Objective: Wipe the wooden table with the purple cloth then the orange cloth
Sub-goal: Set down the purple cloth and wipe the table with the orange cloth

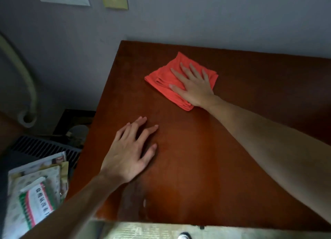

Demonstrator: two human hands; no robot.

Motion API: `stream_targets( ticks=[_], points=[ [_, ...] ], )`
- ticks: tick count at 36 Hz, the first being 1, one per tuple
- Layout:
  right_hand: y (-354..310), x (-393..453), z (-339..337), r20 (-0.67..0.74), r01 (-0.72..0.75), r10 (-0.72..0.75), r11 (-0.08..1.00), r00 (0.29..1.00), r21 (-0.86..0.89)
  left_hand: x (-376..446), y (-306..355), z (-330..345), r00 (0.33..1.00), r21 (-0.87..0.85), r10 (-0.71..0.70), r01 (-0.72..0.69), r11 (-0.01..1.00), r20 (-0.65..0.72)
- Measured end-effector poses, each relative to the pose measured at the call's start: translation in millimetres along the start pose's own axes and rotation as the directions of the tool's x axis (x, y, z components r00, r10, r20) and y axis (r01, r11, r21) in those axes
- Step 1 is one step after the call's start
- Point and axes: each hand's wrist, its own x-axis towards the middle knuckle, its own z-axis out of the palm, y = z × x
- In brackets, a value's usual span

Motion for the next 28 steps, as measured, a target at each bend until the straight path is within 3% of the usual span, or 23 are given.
stream_targets(
  ticks=[4,9,16,20,28],
  points=[
    [-39.9,-63.2,6.6,0.003,-0.03,0.03,0.999,1.0,-0.02,0.3,-0.1,-3.3,0.998,-0.119,-0.045,0.039,0.992,-0.05],
    [-92.6,-154.7,17.4,-0.041,0.055,-0.055,0.998,0.998,-0.012,-13.9,-3.0,-15.7,0.933,-0.246,-0.183,0.107,0.963,-0.31],
    [-138.6,-255.1,24.0,-0.031,0.37,-0.37,0.929,0.929,-0.008,-42.2,-55.7,-29.1,0.943,-0.18,-0.247,0.209,0.961,-0.225],
    [-129.3,-242.8,18.6,0.03,0.47,-0.47,0.882,0.882,0.006,-48.7,-80.4,-29.1,0.962,-0.1,-0.232,0.219,0.97,-0.14],
    [-90.4,-126.7,3.1,0.164,0.744,-0.739,0.666,0.653,0.041,-50.6,-82.7,-21.9,0.981,-0.08,-0.149,0.14,0.987,-0.126]
  ],
)
